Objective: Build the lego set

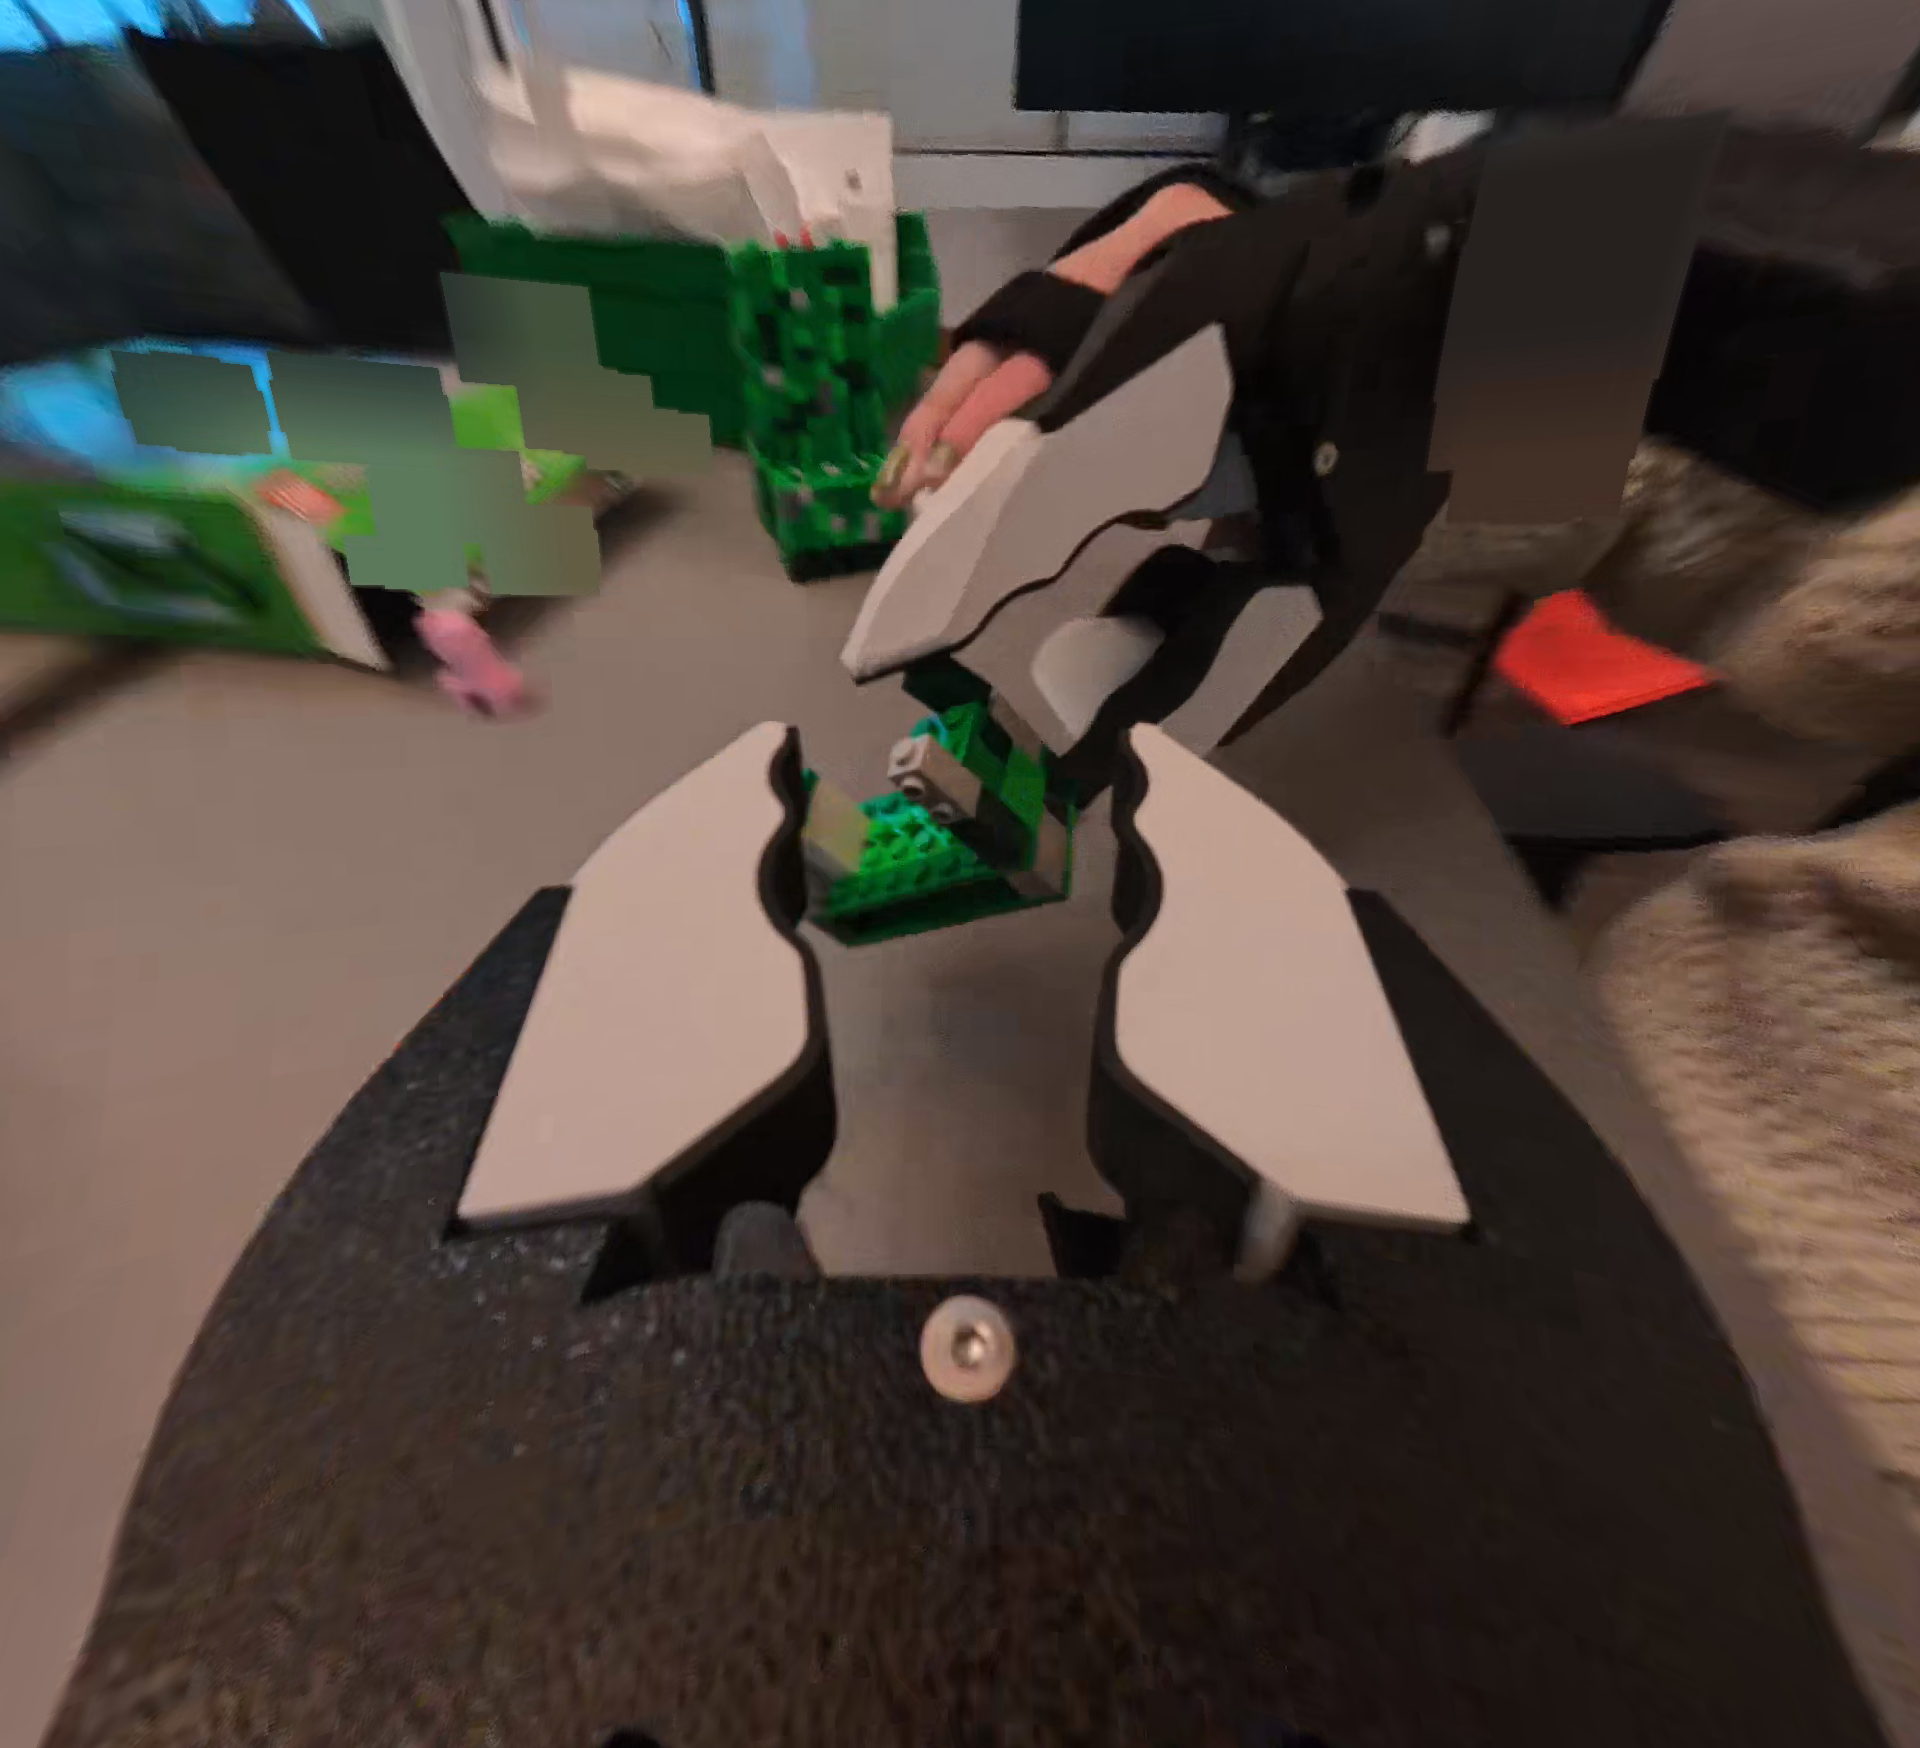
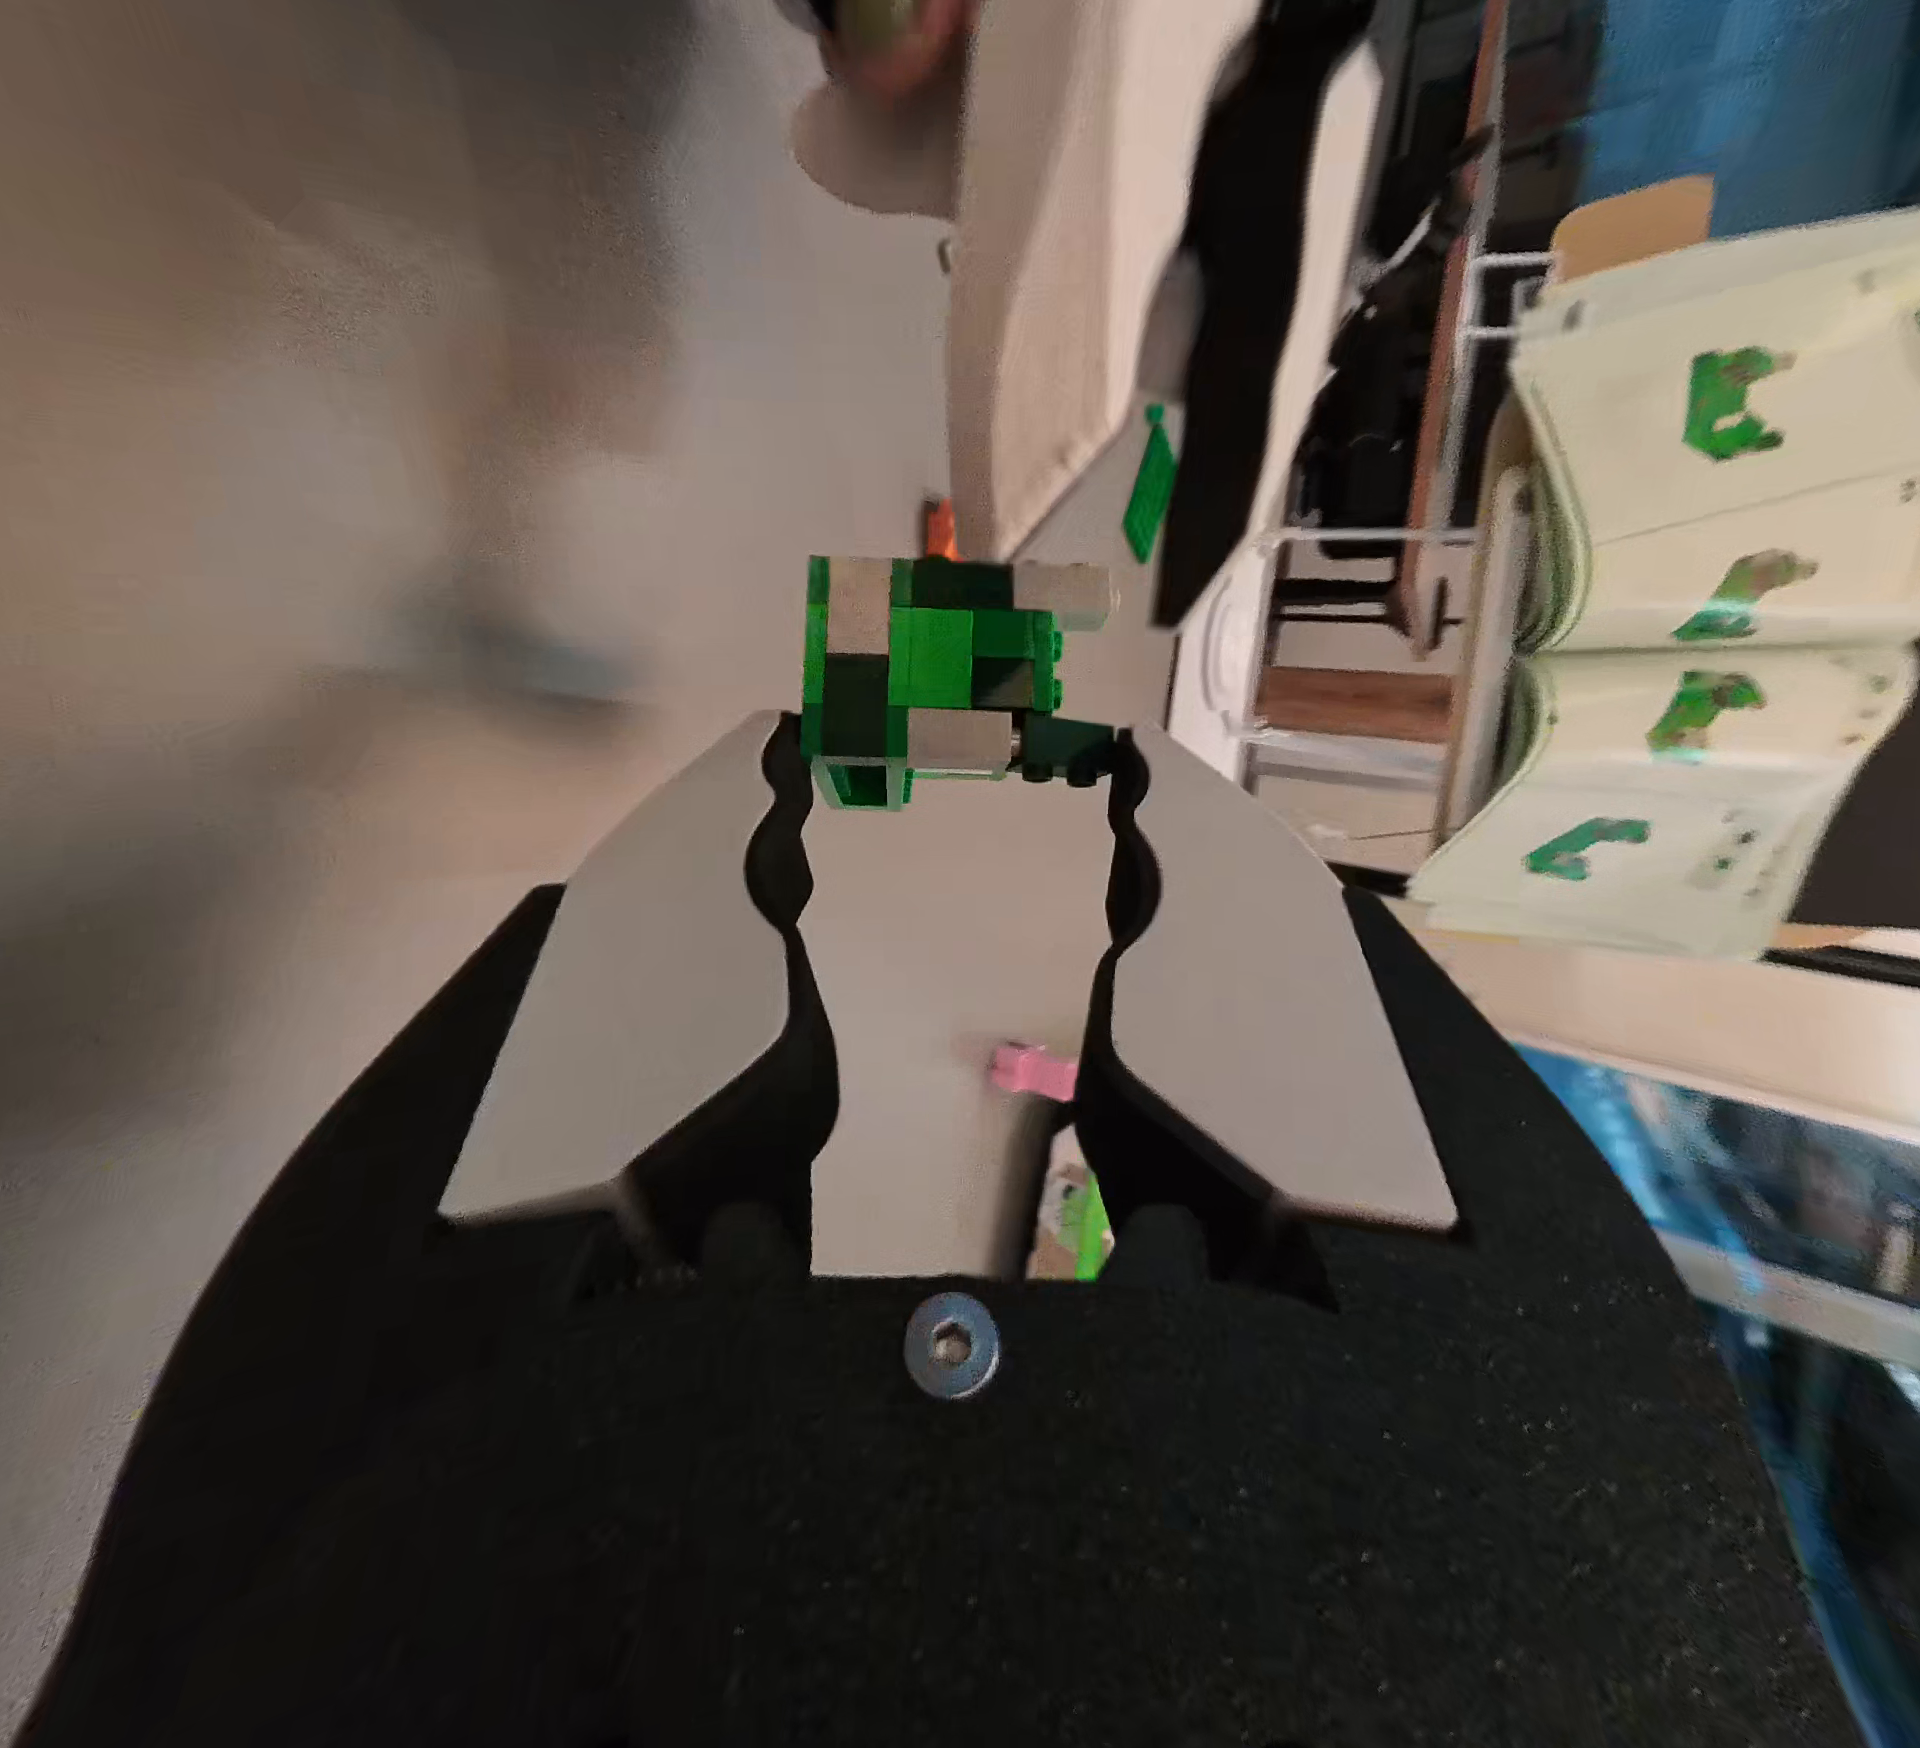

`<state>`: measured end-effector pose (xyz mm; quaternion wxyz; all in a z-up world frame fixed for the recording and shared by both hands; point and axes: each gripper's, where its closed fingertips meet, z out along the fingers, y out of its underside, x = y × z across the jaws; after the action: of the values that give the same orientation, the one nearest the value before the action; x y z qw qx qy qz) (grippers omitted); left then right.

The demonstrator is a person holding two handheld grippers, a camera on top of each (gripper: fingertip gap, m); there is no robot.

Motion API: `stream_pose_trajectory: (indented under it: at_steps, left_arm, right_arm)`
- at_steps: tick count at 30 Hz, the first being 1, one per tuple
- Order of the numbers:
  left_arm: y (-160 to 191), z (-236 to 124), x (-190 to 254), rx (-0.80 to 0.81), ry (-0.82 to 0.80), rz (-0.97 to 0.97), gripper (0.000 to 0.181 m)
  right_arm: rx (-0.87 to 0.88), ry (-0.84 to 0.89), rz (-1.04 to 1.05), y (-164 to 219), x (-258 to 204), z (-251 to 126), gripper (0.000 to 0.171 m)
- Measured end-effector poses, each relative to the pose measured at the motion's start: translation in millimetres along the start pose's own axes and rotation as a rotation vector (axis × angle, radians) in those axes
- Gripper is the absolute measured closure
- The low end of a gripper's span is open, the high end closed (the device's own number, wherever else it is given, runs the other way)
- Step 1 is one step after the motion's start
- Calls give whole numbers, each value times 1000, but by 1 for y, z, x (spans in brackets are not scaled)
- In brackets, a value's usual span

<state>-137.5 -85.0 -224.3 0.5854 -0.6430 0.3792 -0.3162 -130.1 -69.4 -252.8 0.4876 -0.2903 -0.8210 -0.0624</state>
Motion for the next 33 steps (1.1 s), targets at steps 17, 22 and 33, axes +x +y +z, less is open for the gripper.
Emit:
stream_pose_trajectory:
  at_steps: [17,22,33]
  left_arm:
    - [16,14,3,-215,-291,684,121]
    - [16,14,5,-212,-282,683,126]
    - [20,13,1,-229,-282,635,126]
  right_arm:
    - [16,-116,139,-3,-3,-7,115]
    - [5,-108,115,-4,-2,-7,116]
    - [-45,-3,-37,-5,2,-7,114]
